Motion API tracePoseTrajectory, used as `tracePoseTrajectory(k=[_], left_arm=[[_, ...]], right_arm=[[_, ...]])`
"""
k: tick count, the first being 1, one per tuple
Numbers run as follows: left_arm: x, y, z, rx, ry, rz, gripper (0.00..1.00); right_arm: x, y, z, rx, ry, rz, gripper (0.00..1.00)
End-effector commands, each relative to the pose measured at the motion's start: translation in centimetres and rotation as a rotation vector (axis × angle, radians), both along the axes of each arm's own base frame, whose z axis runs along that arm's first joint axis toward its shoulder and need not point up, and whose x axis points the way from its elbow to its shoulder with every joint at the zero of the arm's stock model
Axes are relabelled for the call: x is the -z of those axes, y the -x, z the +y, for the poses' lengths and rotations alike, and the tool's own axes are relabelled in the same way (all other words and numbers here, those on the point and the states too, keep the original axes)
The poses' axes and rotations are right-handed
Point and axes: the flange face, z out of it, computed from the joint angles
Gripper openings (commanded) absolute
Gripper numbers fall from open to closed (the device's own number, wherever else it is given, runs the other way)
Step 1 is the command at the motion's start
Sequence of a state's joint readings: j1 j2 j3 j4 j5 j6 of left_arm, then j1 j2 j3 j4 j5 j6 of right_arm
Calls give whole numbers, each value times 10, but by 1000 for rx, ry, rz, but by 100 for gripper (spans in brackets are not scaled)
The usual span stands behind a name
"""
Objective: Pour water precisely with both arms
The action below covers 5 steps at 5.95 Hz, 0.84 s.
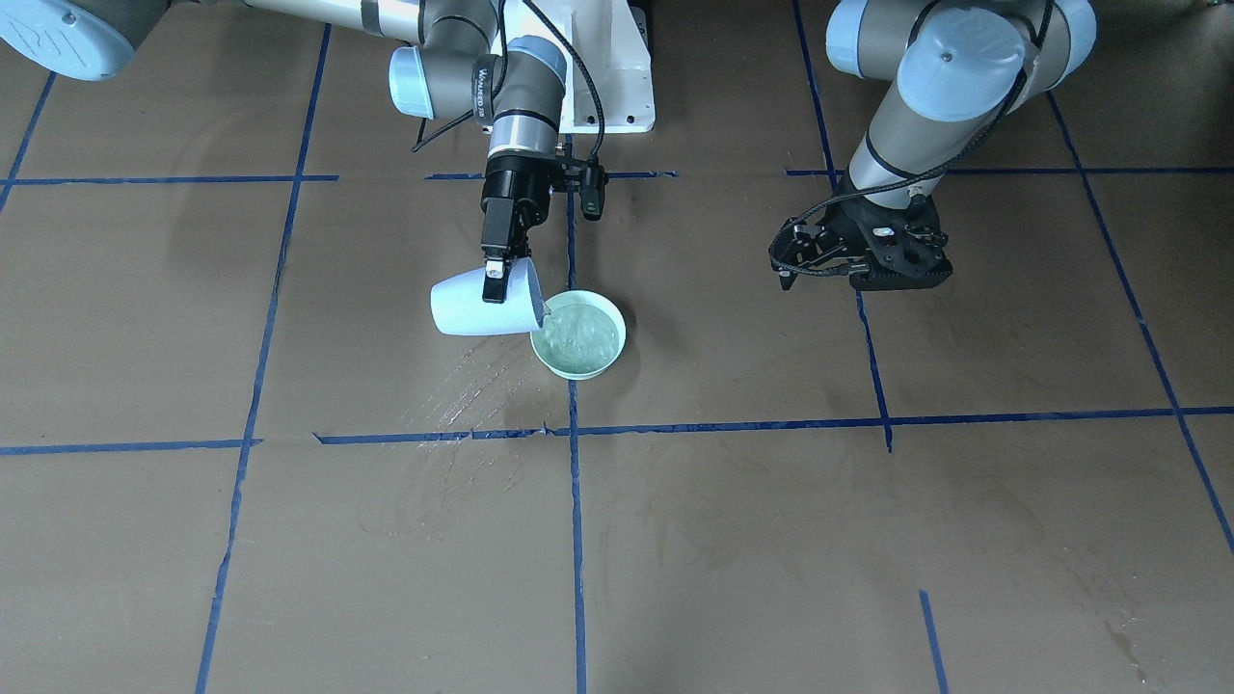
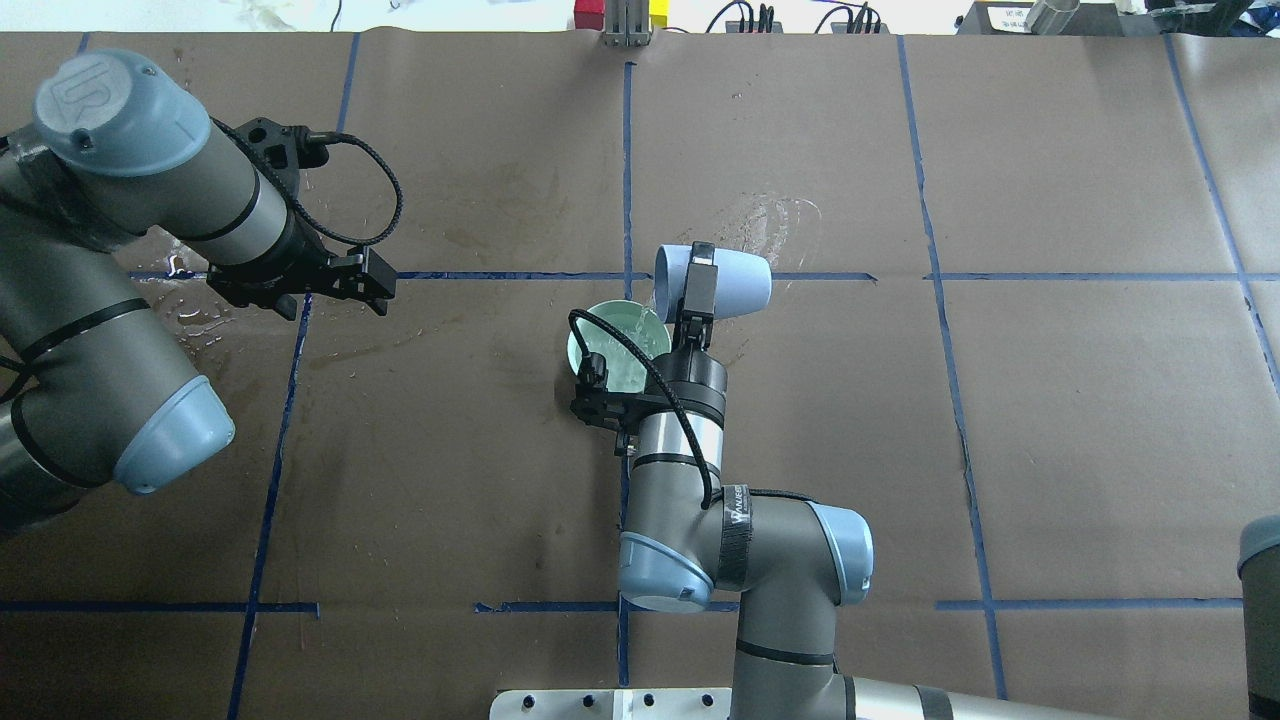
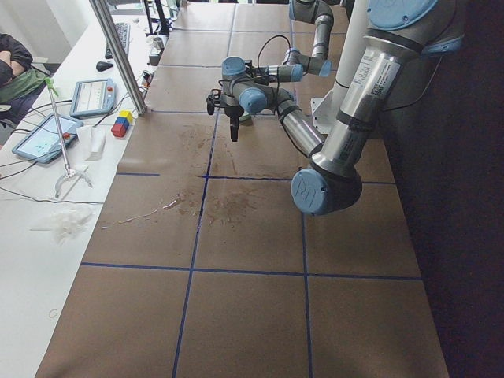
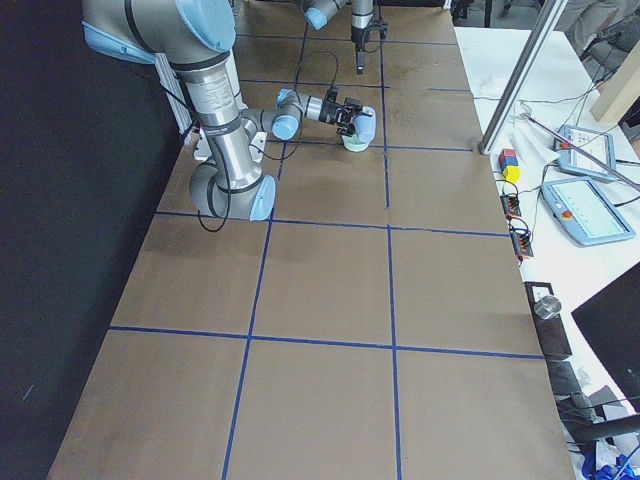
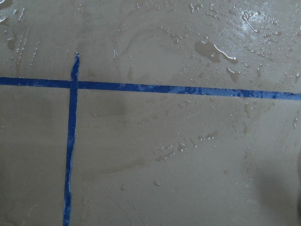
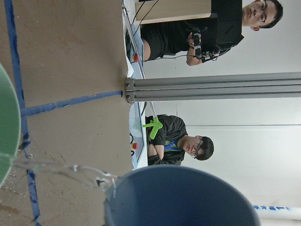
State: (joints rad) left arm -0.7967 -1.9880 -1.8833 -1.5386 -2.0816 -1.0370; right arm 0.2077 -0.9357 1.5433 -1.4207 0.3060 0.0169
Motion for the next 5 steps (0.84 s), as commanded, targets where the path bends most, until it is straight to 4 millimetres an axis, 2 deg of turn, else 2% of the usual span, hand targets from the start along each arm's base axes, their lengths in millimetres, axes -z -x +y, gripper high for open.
tracePoseTrajectory(k=[1,3,4,5], left_arm=[[0,0,0,-1,0,0,100],[0,0,0,-1,0,0,100],[1,0,0,0,-2,1,100],[1,0,1,-1,-1,1,100]], right_arm=[[1,0,0,0,-1,0,0],[9,-4,2,-1,-6,-48,0],[21,-12,6,4,-10,-81,0],[26,-14,7,0,-5,-151,0]])
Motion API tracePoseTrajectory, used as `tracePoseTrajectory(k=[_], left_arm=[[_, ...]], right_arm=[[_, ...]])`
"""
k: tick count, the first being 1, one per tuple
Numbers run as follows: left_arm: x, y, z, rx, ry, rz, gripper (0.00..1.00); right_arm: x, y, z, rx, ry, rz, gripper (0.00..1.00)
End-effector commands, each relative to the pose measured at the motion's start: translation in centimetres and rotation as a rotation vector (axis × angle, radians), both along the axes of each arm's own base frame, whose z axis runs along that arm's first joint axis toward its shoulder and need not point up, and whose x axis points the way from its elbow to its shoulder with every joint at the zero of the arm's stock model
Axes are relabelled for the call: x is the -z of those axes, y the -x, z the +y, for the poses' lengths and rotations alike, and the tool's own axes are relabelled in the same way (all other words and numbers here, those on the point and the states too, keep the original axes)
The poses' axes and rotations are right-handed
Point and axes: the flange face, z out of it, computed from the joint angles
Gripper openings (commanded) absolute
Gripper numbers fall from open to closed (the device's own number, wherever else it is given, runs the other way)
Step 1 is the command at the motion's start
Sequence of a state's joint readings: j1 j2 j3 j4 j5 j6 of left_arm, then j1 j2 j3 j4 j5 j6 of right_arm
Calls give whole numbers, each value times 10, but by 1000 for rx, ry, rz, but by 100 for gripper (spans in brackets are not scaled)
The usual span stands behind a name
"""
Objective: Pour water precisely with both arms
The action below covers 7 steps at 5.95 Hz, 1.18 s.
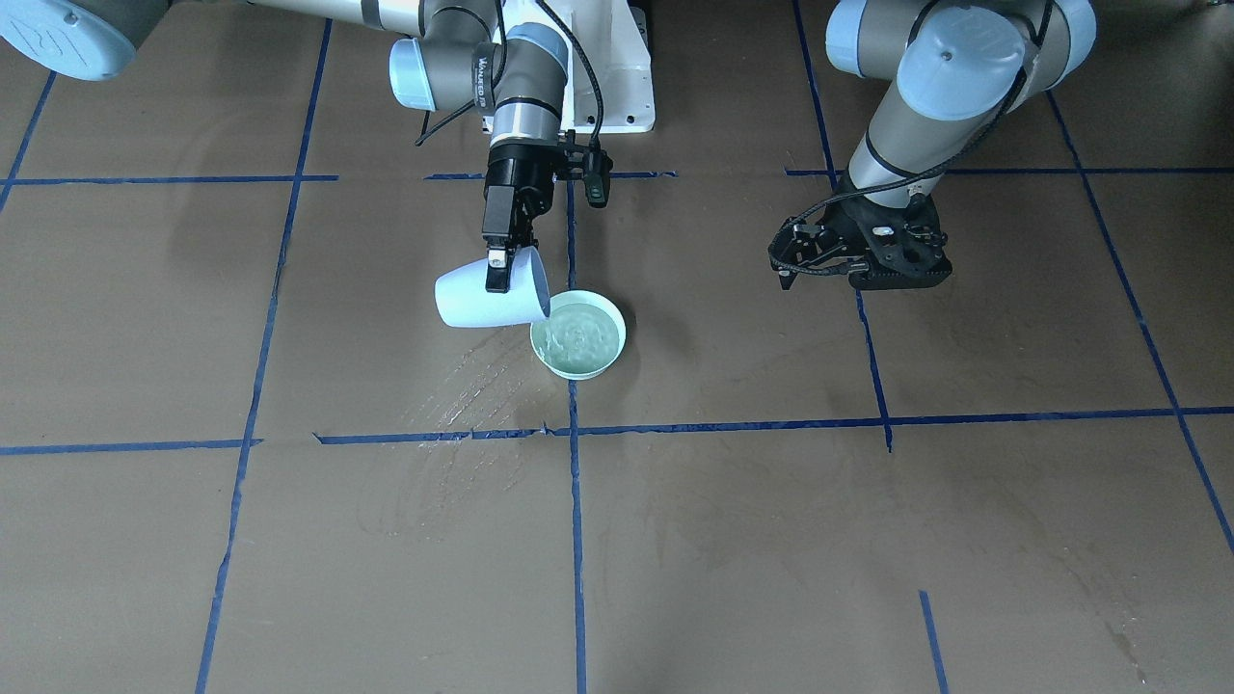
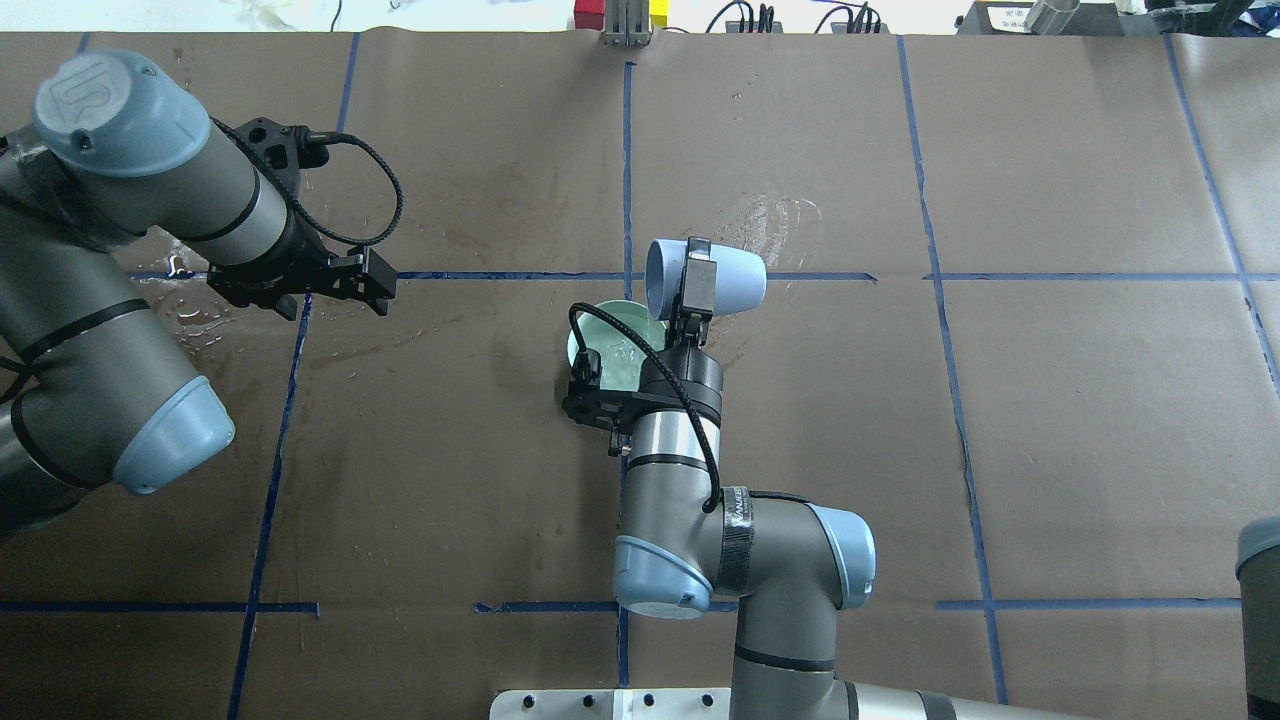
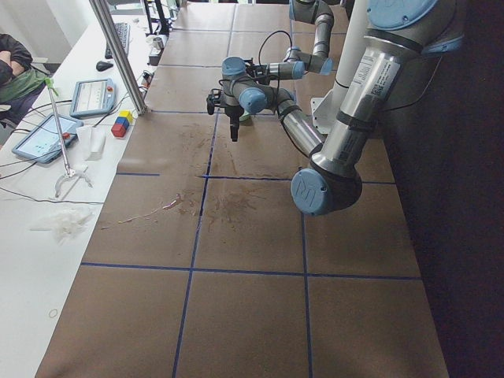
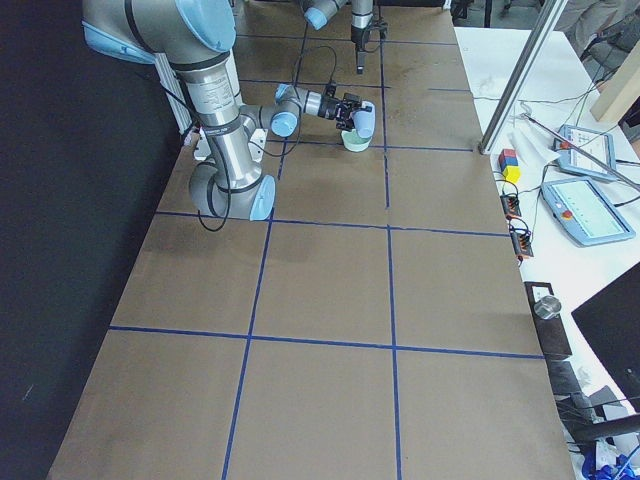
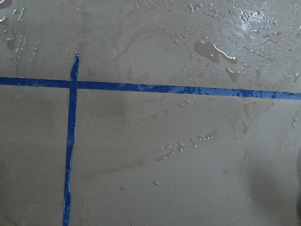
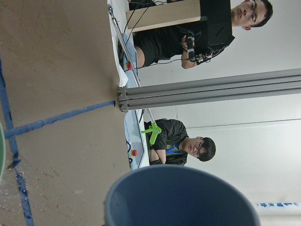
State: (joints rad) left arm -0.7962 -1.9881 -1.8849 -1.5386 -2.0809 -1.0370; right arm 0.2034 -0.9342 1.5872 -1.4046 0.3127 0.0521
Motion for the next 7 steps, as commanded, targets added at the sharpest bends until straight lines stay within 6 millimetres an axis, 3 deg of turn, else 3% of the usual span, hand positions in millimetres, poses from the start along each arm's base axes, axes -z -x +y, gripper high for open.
tracePoseTrajectory(k=[1,2,4,5,7], left_arm=[[0,0,0,0,-1,0,100],[2,1,1,-1,-2,3,100],[6,3,3,-1,-8,8,100],[6,3,3,-1,-8,8,100],[8,4,4,-1,-12,12,100]], right_arm=[[12,-6,4,25,34,-193,0],[22,-13,4,52,41,-373,0],[19,-20,4,81,127,-779,0],[12,-36,7,79,153,-906,0],[8,-77,-21,35,210,-1108,0]])
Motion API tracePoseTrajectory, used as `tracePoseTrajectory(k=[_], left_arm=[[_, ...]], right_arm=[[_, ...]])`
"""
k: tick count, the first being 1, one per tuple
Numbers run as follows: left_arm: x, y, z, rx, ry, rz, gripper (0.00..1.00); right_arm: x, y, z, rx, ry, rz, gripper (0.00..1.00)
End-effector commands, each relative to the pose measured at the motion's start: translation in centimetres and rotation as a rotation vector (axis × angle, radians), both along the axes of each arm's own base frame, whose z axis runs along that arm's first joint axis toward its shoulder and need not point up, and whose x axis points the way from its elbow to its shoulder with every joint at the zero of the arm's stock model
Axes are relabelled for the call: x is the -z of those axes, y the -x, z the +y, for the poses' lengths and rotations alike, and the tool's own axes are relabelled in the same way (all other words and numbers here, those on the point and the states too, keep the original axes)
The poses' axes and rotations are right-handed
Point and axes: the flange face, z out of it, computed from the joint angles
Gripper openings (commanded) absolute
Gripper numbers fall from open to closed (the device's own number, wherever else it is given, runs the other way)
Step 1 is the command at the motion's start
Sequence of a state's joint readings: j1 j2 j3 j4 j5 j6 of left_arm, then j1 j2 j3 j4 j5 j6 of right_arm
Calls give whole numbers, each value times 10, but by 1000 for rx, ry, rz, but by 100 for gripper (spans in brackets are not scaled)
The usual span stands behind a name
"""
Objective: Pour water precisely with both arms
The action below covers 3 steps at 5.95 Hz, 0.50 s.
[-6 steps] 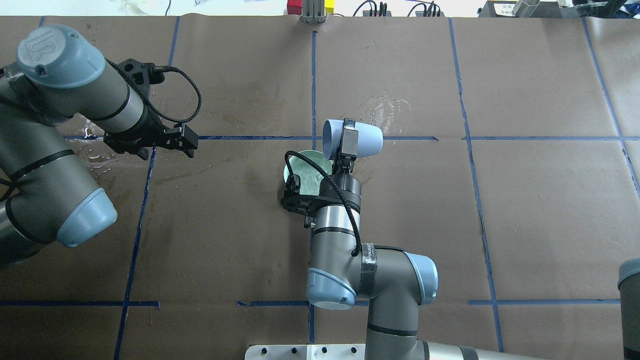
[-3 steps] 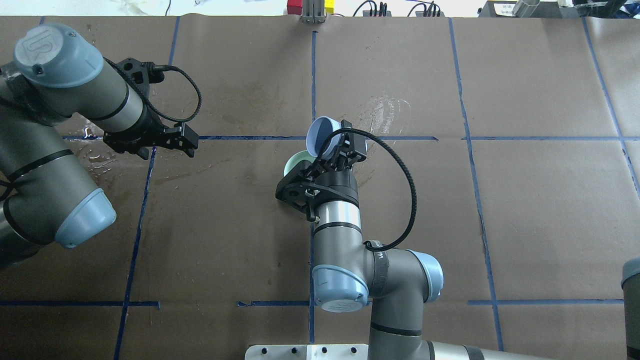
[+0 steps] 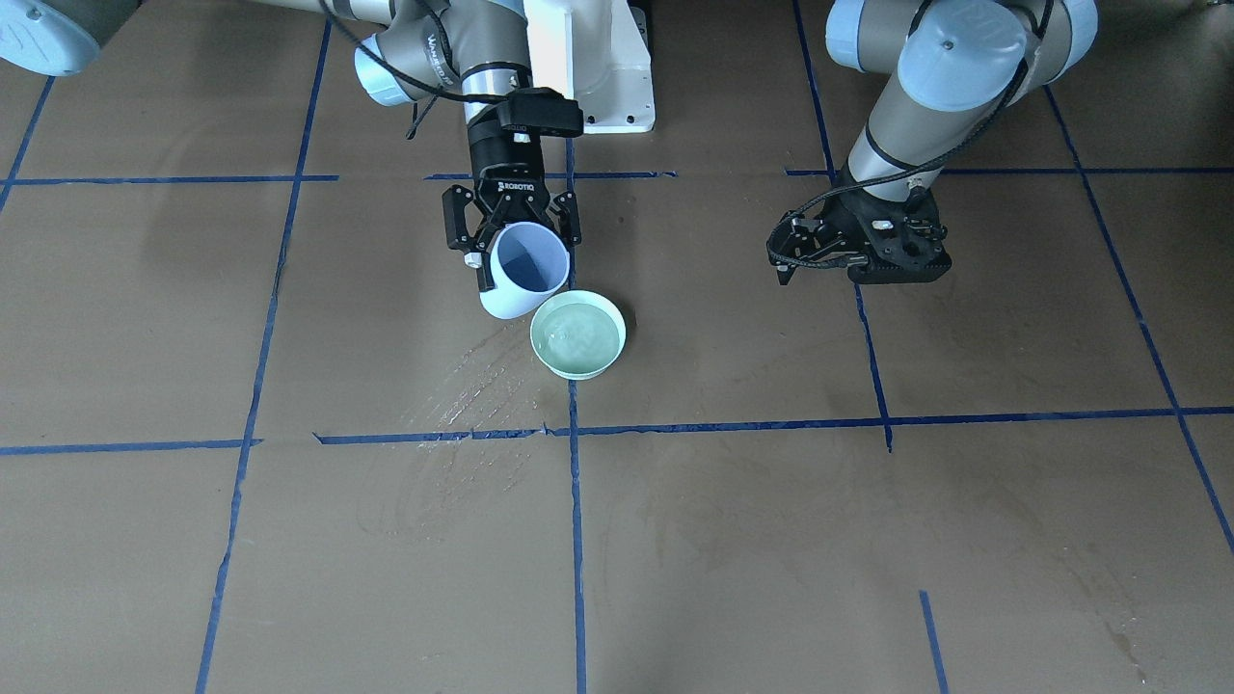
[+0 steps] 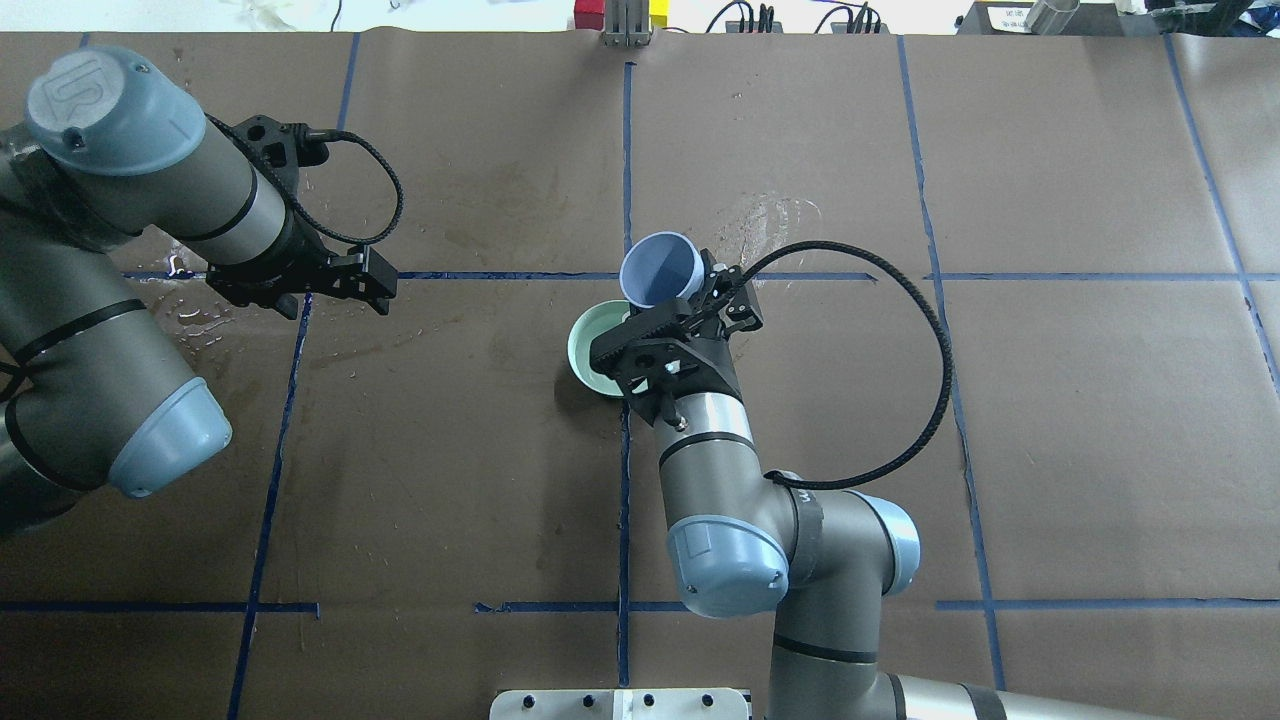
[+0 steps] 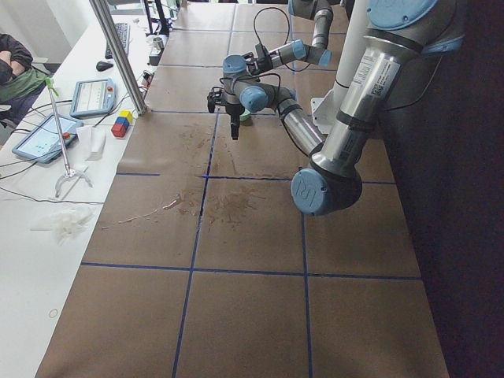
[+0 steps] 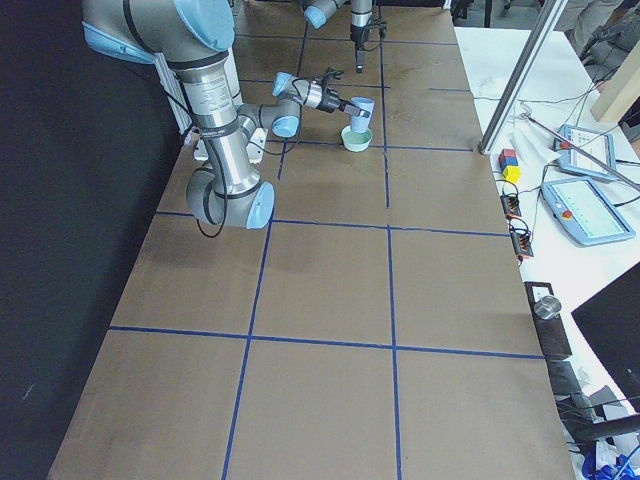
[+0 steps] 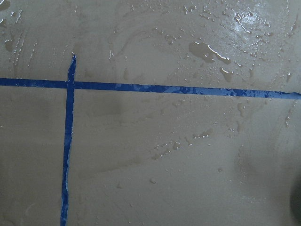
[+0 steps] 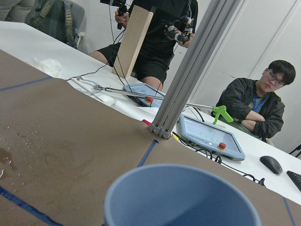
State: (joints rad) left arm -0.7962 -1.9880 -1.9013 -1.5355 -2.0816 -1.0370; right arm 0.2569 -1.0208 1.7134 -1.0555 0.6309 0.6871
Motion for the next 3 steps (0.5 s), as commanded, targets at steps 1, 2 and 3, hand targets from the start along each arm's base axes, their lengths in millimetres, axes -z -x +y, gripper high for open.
tracePoseTrajectory(k=[1,2,3], left_arm=[[2,2,1,1,-4,4,100],[2,1,1,0,-4,4,100],[2,1,1,1,-5,3,100]], right_arm=[[-44,-56,-18,1,99,-121,0],[-68,-106,-16,4,119,-121,0],[-95,-135,-18,-21,137,-139,0]])
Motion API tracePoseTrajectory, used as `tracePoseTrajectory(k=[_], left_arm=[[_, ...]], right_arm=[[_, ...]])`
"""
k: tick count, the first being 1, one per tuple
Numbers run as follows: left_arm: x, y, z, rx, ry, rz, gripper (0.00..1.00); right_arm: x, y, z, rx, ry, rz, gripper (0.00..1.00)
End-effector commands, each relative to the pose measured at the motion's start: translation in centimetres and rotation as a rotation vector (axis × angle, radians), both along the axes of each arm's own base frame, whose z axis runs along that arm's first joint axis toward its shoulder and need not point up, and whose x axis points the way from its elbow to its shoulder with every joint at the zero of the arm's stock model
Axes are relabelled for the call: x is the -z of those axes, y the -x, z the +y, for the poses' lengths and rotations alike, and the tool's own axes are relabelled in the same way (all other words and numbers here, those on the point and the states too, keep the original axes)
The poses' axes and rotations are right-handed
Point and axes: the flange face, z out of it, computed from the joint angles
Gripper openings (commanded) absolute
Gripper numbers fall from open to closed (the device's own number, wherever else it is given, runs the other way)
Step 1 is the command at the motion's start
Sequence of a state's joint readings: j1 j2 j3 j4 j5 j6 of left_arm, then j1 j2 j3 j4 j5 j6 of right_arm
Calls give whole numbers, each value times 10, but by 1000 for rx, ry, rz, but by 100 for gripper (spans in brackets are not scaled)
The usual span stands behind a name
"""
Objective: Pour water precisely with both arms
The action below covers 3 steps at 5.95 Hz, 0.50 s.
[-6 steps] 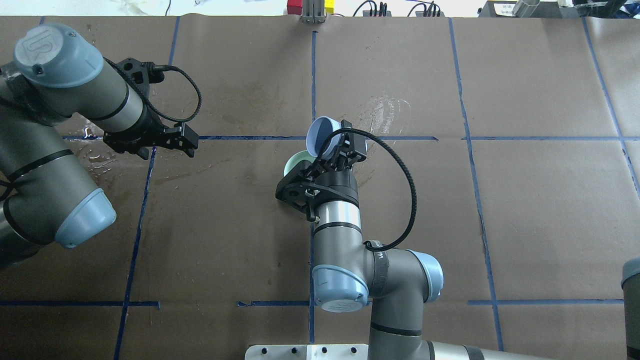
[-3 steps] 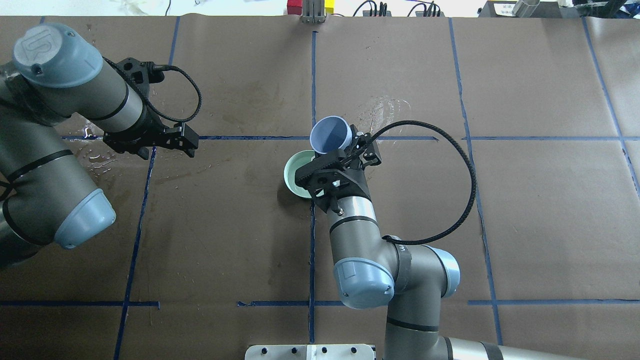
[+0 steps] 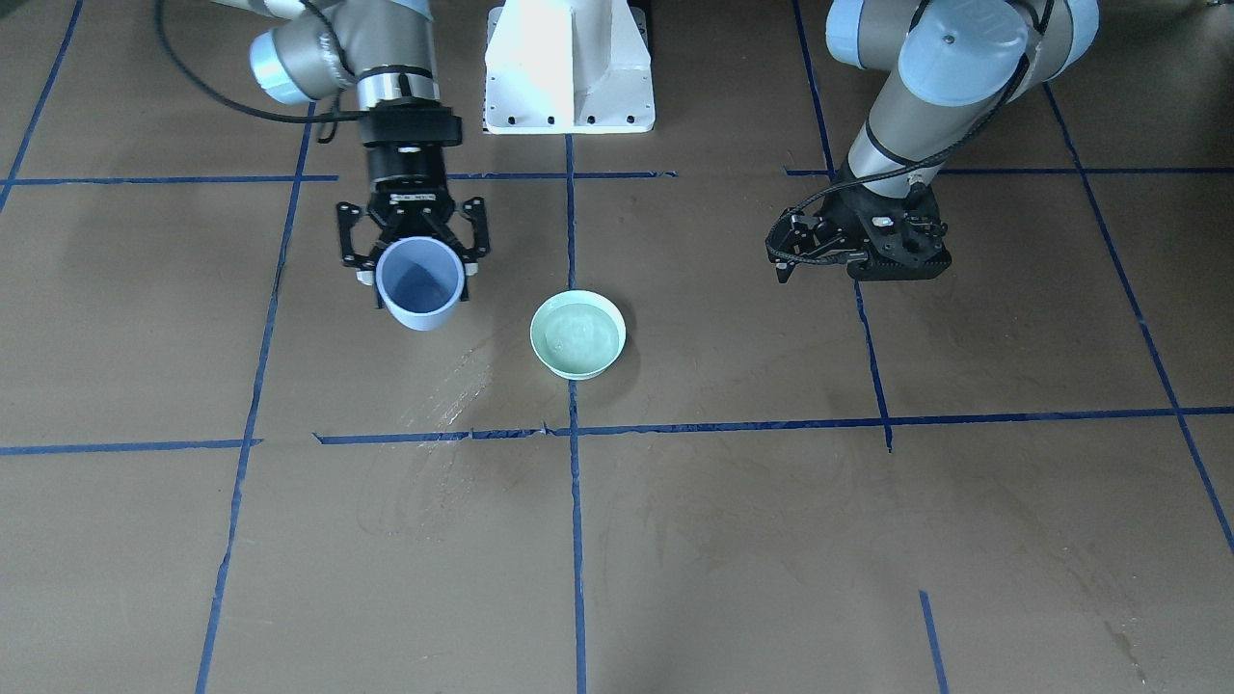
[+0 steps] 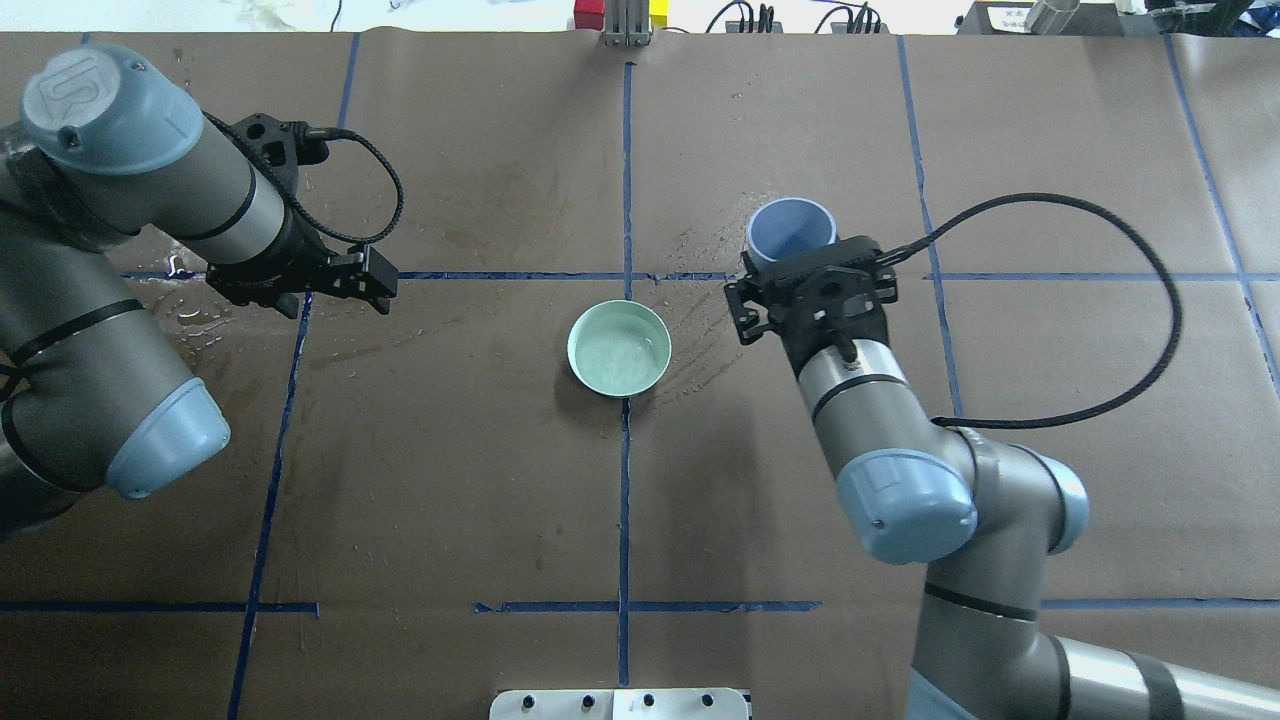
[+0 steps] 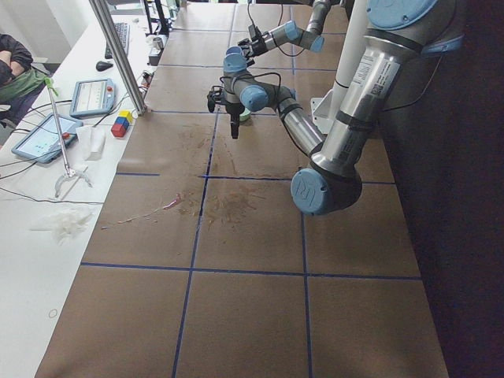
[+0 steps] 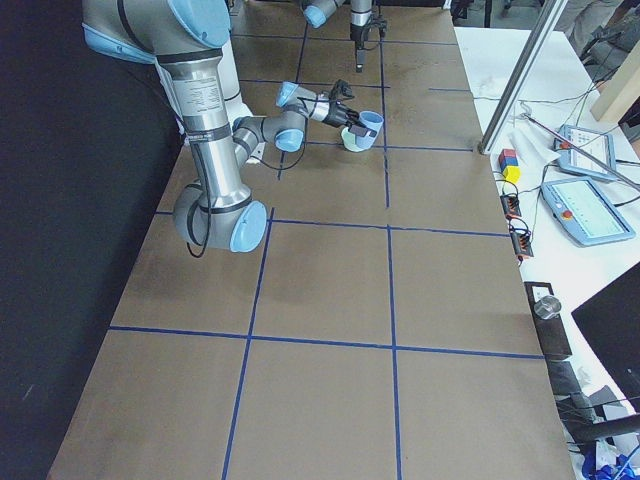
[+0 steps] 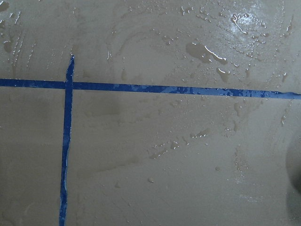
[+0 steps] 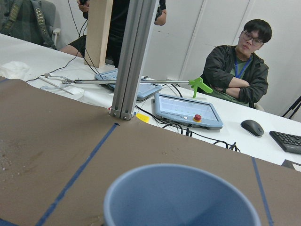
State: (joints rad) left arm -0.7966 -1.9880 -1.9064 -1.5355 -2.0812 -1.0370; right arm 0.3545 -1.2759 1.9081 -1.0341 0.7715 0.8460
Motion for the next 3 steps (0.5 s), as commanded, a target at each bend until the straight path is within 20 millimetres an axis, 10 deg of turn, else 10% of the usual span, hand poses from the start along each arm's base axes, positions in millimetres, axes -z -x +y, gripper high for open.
tracePoseTrajectory(k=[1,3], left_arm=[[0,0,0,0,-1,0,100],[2,0,0,0,-3,2,100]], right_arm=[[-64,-62,-7,-51,38,14,0],[-136,-121,-6,-103,57,54,0]])
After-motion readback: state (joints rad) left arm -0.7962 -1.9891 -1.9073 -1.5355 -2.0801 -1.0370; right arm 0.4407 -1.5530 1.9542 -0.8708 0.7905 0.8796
